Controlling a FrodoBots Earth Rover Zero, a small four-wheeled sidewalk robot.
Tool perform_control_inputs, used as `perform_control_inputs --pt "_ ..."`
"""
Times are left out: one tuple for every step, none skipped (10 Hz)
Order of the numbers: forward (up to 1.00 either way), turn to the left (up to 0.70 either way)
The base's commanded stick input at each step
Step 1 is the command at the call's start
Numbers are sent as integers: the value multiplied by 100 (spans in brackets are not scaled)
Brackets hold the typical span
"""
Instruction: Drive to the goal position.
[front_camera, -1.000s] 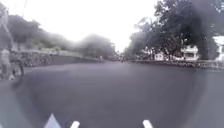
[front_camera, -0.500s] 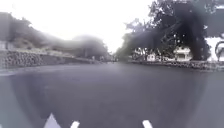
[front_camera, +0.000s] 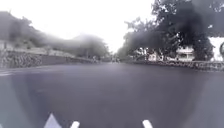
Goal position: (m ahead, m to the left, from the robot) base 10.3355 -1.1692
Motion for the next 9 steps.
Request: perform_control_inputs --pt "70 0" --pt "70 0" --pt "70 0" --pt "70 0" --pt "70 0" --pt "70 0" --pt "70 0" --pt "70 0" --pt "70 0"
